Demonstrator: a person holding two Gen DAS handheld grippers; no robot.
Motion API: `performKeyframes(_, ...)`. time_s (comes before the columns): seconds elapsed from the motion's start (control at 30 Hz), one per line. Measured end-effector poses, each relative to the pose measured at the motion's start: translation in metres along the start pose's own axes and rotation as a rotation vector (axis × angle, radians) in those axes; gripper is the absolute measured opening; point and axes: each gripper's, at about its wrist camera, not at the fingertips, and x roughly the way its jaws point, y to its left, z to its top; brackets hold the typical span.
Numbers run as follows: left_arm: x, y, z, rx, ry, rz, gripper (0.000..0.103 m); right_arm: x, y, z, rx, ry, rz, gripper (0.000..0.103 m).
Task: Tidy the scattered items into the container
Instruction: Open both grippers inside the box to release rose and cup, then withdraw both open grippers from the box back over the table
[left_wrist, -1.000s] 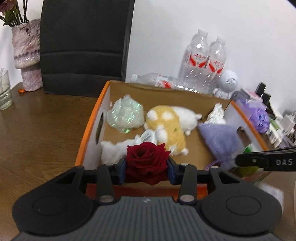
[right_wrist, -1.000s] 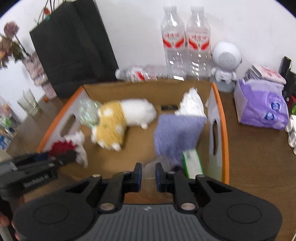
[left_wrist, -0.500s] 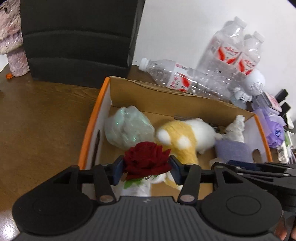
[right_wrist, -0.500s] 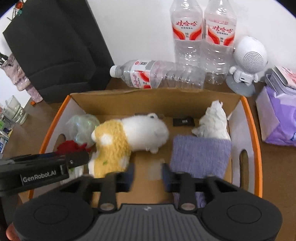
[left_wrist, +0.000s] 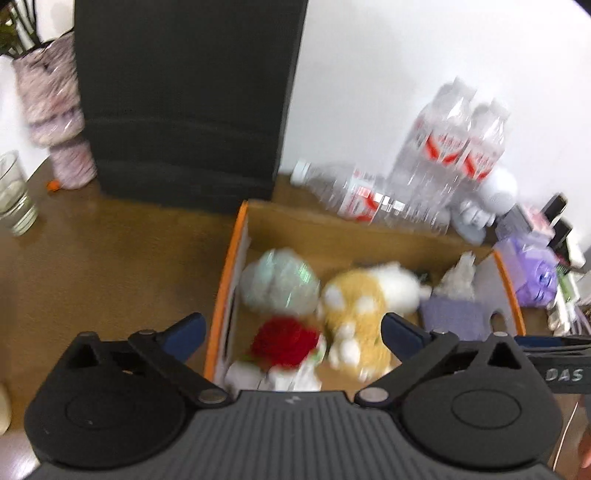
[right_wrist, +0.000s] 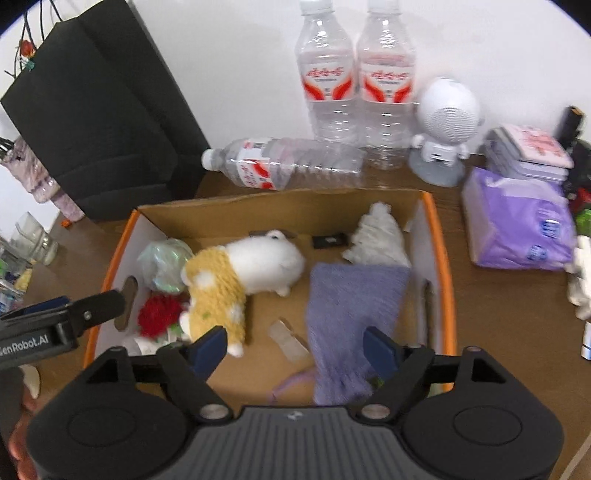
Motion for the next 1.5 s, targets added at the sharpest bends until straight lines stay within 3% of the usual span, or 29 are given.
performKeyframes(0.07, -0.009, -0.002, -0.006, 0.008, 0.041, 0.015, 0.103, -0.011, 0.001, -0.008, -0.001, 0.010, -0.013, 0.084)
performKeyframes(0.27, -0.050, -0.011, -0.026, 0.052, -0.002, 0.035, 0.103, -0.052, 0.007, -0.034, -0.027, -0.014, -0.023, 0.087)
performKeyframes(0.6, -0.110, -0.024, -0.054, 0.096, -0.135, 0.040, 0.103, -0.108, 0.022, -0.068, -0.075, -0.128, 0.003, 0.088)
performKeyframes(0.67, -0.115, -0.026, -0.067, 0.100, -0.195, 0.056, 0.103, -0.112, 0.021, -0.080, -0.073, -0.173, 0.016, 0.088)
performKeyframes(0.83, -0.129, -0.025, -0.139, 0.093, -0.481, 0.103, 0.103, -0.114, 0.018, -0.143, -0.116, -0.371, 0.035, 0.088)
performKeyframes(0.93, -0.126, -0.027, -0.190, 0.135, -0.593, 0.139, 0.103, -0.109, 0.012, -0.196, -0.156, -0.487, 0.038, 0.088)
performKeyframes(1.1, -0.129, -0.021, -0.285, 0.119, -0.623, 0.064, 0.103, -0.103, -0.008, -0.282, -0.102, -0.559, 0.119, 0.090)
performKeyframes(1.23, -0.130, -0.017, -0.351, 0.124, -0.665, 0.098, 0.103, -0.101, -0.012, -0.338, -0.102, -0.638, 0.114, 0.097)
performKeyframes(1.37, -0.132, -0.009, -0.385, 0.134, -0.598, 0.075, 0.103, -0.098, -0.025, -0.376, -0.011, -0.624, 0.149, 0.098)
performKeyframes(1.5, -0.137, -0.007, -0.417, 0.141, -0.604, 0.068, 0.103, -0.100, -0.017, -0.417, -0.044, -0.634, 0.123, 0.098)
